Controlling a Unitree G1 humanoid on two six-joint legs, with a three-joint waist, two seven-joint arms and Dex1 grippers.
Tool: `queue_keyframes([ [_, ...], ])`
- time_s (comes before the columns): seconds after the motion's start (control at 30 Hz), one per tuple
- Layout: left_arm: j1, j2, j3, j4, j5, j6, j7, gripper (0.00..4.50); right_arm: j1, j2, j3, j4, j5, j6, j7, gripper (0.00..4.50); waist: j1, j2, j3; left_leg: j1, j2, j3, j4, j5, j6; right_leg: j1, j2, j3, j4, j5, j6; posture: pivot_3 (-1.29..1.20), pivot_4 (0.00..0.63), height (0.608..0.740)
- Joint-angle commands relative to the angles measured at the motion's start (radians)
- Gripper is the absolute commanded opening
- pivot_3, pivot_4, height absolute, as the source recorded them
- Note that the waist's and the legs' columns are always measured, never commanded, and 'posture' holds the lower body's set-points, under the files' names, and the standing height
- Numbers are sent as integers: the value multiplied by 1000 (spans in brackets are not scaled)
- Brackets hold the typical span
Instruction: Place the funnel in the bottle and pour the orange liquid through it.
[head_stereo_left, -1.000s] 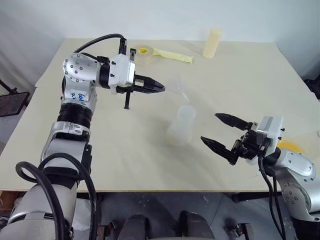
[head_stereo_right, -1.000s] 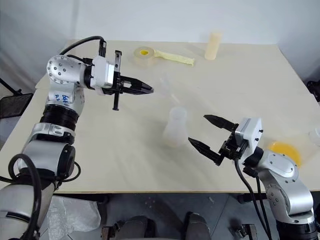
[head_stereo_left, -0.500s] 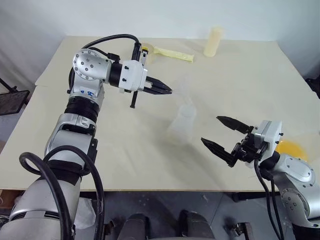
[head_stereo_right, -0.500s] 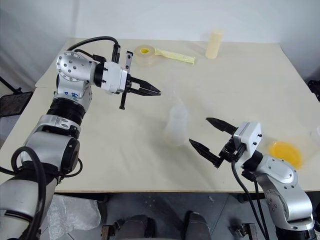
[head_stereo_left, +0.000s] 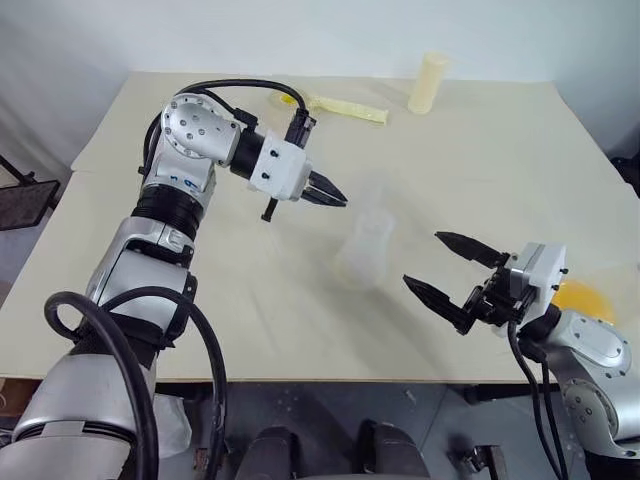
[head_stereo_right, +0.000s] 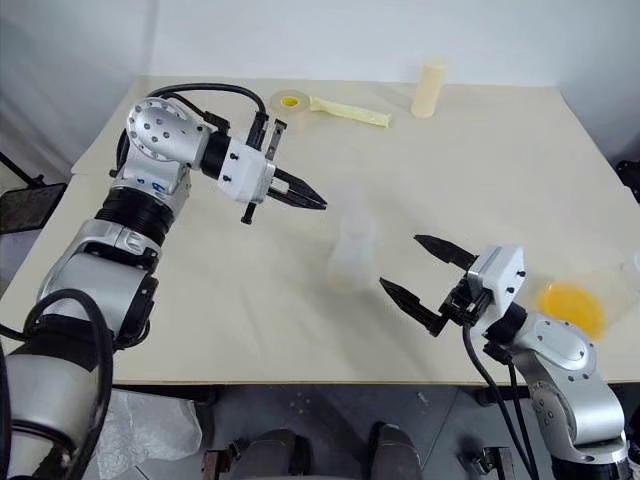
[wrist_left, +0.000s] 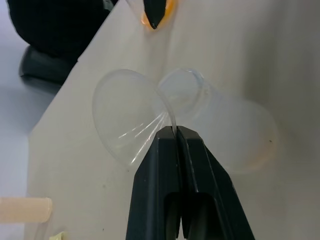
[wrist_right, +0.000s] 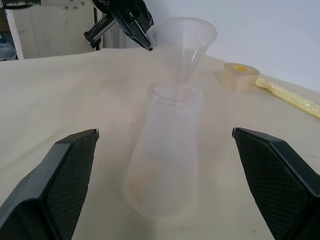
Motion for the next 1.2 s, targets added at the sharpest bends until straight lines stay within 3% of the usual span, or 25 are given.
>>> queue_keyframes([
  [0.03, -44, 8, -34, -20, -54, -12, -112, 210, 5, 7, -26, -37, 1, -30, -3, 4500, 0, 0, 0, 0, 0, 0, 0, 0, 0, 0, 0, 0, 0, 0, 0, 0, 150, 740],
  [0.1, -49, 8, -61, -38, -75, -8, -112, 590, 7, 9, -27, -39, -2, -33, -5, 4500, 0, 0, 0, 0, 0, 0, 0, 0, 0, 0, 0, 0, 0, 0, 0, 0, 150, 740],
  [0.27, -62, 18, -108, -61, -114, 30, -112, 2140, 14, 12, -26, -36, -9, -43, -7, 4500, 0, 0, 0, 0, 0, 0, 0, 0, 0, 0, 0, 0, 1, 0, 0, 0, 150, 740],
  [0.47, -75, 17, -95, -54, -126, 16, -112, 4055, 13, 13, -28, -31, -13, -46, -4, 4500, 0, 0, 0, 0, 0, 0, 1, 0, 0, 0, 0, 0, 1, 0, 0, 0, 150, 740],
  [0.53, -67, 20, -73, -69, -147, 53, -112, 4484, 18, 10, -32, -33, -13, -47, -3, 4500, 0, 0, 0, 0, 0, 0, 1, 0, 0, 0, 0, 0, 1, 0, 0, 0, 150, 740],
  [0.7, -24, 51, 46, -105, -189, 273, -106, 4492, 56, -4, -74, -49, -9, -42, -6, 4500, -1, 0, 0, 0, 0, 0, 1, 0, 0, 0, 0, 0, 1, 0, 0, 0, 150, 740],
  [0.83, 99, 100, 152, -286, -271, 558, -37, 4492, 111, -6, -138, -76, 1, -36, -18, 4500, -4, 0, 0, 1, 0, -1, 1, 0, 0, -1, 0, 1, 4, 0, 0, 0, 150, 740],
  [1.0, 350, 153, 270, -564, -339, 864, 132, 4492, 174, 8, -231, -100, -12, -16, -87, 4500, -2, 0, 0, 2, 0, -7, 3, 0, 0, -1, -1, 4, 8, 0, 0, 0, 150, 740],
  [1.2, 650, 134, 361, -753, -342, 965, 274, 4492, 288, 58, -330, -154, 14, 21, -194, 4500, 0, 1, 0, 3, -1, -9, 3, 0, 0, -1, -3, 5, 11, 0, 0, 0, 150, 740],
])
